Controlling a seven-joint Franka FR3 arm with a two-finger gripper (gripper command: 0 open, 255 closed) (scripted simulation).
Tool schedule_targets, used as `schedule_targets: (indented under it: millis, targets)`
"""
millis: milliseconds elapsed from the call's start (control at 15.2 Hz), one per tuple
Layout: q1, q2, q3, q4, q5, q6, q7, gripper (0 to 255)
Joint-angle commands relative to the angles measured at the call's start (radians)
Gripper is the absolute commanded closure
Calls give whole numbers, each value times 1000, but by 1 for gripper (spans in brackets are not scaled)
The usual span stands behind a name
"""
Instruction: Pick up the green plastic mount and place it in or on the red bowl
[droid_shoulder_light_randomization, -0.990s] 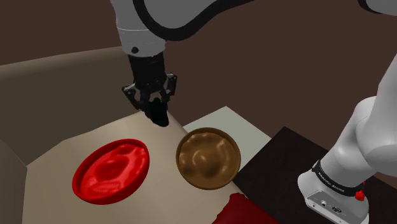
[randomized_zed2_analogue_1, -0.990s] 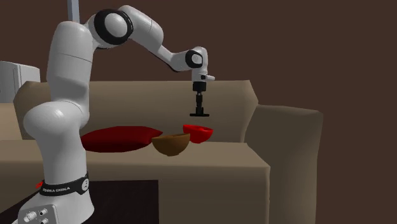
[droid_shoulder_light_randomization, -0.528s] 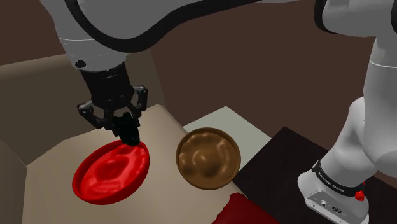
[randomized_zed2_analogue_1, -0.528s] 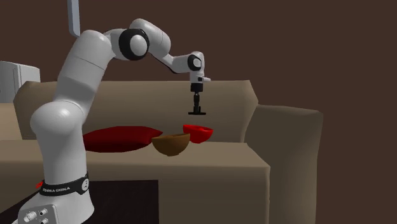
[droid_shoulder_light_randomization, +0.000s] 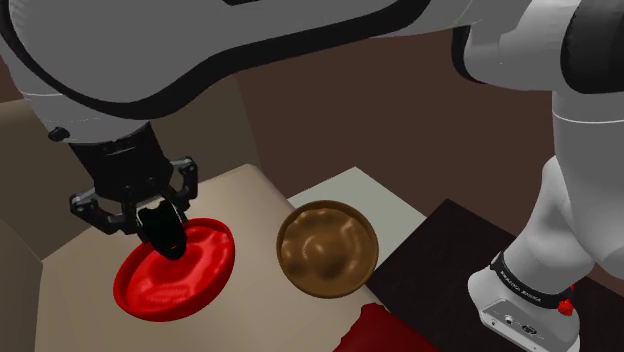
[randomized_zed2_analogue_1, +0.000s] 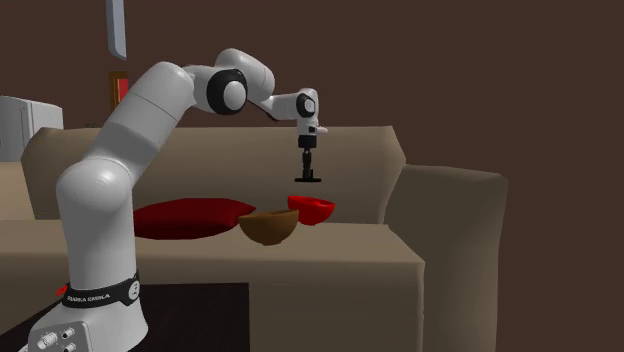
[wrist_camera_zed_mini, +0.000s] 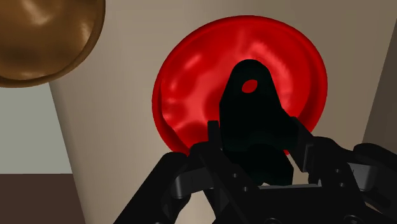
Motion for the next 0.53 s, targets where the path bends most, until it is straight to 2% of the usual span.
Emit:
schedule_targets:
  millis: [0, 462]
  targets:
    - [-4, -3, 0, -31, 0, 28, 4, 255]
    - [-14, 6, -5, -114, -7, 117, 12, 255]
